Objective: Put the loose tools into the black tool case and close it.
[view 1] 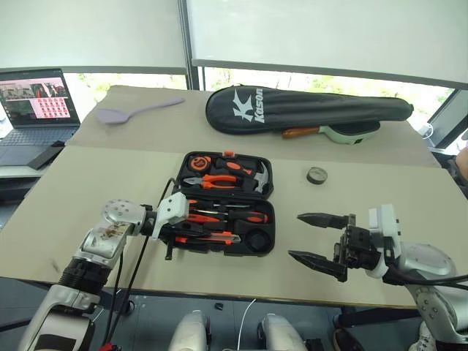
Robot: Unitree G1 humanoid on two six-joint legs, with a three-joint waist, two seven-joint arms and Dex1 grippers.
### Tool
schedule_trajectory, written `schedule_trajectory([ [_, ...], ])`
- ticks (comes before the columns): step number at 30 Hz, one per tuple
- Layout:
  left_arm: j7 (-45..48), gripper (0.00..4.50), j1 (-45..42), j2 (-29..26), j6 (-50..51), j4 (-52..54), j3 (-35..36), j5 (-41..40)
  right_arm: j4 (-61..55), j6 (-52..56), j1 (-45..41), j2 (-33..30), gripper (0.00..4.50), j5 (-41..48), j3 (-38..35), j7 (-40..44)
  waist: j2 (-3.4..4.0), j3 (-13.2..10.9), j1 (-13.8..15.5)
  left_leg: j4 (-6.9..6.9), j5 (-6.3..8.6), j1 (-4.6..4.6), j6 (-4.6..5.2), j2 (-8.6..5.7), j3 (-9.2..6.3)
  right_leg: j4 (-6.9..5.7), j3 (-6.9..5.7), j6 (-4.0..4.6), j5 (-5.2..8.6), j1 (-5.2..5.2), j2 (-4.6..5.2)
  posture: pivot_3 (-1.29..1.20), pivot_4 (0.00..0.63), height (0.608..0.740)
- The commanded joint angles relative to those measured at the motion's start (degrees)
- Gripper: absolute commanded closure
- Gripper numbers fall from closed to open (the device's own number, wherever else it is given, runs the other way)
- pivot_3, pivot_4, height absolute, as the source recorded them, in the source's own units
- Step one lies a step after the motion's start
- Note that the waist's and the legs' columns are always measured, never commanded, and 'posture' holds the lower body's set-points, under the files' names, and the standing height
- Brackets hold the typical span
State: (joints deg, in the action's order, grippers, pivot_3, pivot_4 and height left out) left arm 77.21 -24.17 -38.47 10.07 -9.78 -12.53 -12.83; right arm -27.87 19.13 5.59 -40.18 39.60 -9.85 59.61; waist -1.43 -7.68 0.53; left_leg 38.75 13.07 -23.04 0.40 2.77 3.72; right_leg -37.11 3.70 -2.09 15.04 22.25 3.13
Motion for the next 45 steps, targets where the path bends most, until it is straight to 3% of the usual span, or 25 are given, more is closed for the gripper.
schedule_trajectory([
  [1, 0.04, 4.44, 3.0, 0.95, -2.99, -3.25, -0.45, 0.75, -1.35, -1.17, 0.19, 0.87, 0.0, 0.62, -1.28, -0.85, 0.05, 0.03, -0.01, 0.0, 0.0, 0.01, 0.0, 0.0, 0.0, 0.0, 0.01, 0.01, 0.0, 0.0, 0.0, 0.0, 0.15, 0.74],
  [4, -0.39, 3.74, 4.48, 2.86, -7.75, -0.25, 8.32, -7.17, 0.34, -5.36, 3.4, 2.19, 0.0, -0.61, -6.83, -1.43, 0.02, 0.0, 0.1, -0.01, 0.0, -0.05, 0.0, 0.01, 0.01, 0.0, 0.02, 0.02, 0.01, 0.04, 0.01, 0.0, 0.15, 0.74],
  [9, 1.12, 1.92, 9.1, 0.67, -5.48, 5.63, 19.27, -17.82, 3.22, -14.93, 12.06, 4.46, 0.0, -4.44, -14.97, 0.14, -0.14, -0.1, 0.03, -0.01, 0.05, -0.42, 0.07, 0.01, -0.03, 0.03, 0.0, -0.02, 0.03, 0.34, 0.04, 0.0, 0.15, 0.74],
  [14, 2.14, 0.02, 16.89, -4.98, -5.43, 3.27, 30.45, -21.29, 9.1, -26.3, 18.81, 10.7, 0.0, -8.3, -21.8, -1.65, -0.1, -0.12, -0.64, -0.11, 0.07, -0.2, 0.08, 0.06, 0.02, 0.03, 0.01, 0.02, 0.08, 0.25, 0.03, 0.0, 0.15, 0.74],
  [20, 4.03, 0.02, 20.35, -8.39, -5.7, -0.06, 36.5, -22.56, 12.18, -29.47, 26.71, 13.86, 0.0, -8.29, -23.4, -1.52, -0.1, -0.14, -0.79, -0.34, 0.07, -0.11, 0.06, 0.09, 0.04, 0.04, -0.02, 0.1, 0.25, 0.28, 0.19, 0.0, 0.15, 0.74],
  [25, 1.34, 0.02, 18.93, -7.94, 4.29, 5.89, 34.04, -26.36, 11.38, -24.28, 21.62, 10.57, 0.0, -7.52, -21.14, -4.91, -0.14, -0.17, -1.13, -0.35, 0.07, -0.08, 0.05, 0.12, -0.07, 0.05, 0.07, 0.18, 0.31, 0.3, 0.31, 0.0, 0.15, 0.74],
  [31, -5.64, 0.02, 11.18, -3.46, 13.84, 12.35, 29.51, -30.77, 20.19, -2.35, -4.36, -4.38, 0.0, -13.49, -10.57, -12.42, -0.17, -0.32, -1.78, -0.33, 0.02, -0.05, 0.11, 0.05, 0.02, 0.04, 0.28, 0.09, 0.03, 0.4, 0.28, 0.0, 0.15, 0.74],
  [34, -8.61, 0.02, 8.11, -1.27, 14.71, 12.85, 26.33, -29.03, 31.07, 7.61, -22.62, -8.86, 0.0, -20.31, 0.97, -11.72, -0.18, -0.33, -1.64, -0.43, 0.01, -0.08, 0.11, -0.02, 0.06, 0.03, 0.27, 0.12, 0.05, 0.45, 0.06, 0.0, 0.15, 0.74],
  [36, -9.41, 0.02, 6.59, -0.01, 14.48, 12.75, 24.49, -27.99, 40.65, 7.66, -34.6, -8.49, 0.0, -25.78, 8.34, -9.19, -0.18, -0.37, -1.76, -0.48, 0.02, -0.19, 0.11, 0.0, 0.14, 0.01, 0.29, 0.17, 0.06, 0.63, -0.03, 0.0, 0.15, 0.74],
  [40, -11.5, 0.02, 4.7, 1.91, 13.46, 12.86, 23.29, -26.65, 56.67, 3.8, -50.39, -5.19, 0.0, -33.69, 17.78, -5.39, -0.15, -0.43, -1.59, -0.5, 0.01, -0.7, 0.11, -0.02, 0.14, 0.0, 0.23, 0.18, 0.05, 1.05, -0.09, 0.0, 0.15, 0.74],
  [45, -15.7, 0.02, 4.39, 4.05, 13.34, 15.63, 23.01, -26.26, 77.7, -4.27, -64.25, 0.33, 0.0, -43.44, 25.54, -4.32, -0.14, -0.44, -1.27, -0.51, 0.02, -1.25, 0.11, -0.11, 0.19, 0.09, 0.22, 0.08, 0.03, 1.57, 0.07, 0.0, 0.15, 0.74],
])
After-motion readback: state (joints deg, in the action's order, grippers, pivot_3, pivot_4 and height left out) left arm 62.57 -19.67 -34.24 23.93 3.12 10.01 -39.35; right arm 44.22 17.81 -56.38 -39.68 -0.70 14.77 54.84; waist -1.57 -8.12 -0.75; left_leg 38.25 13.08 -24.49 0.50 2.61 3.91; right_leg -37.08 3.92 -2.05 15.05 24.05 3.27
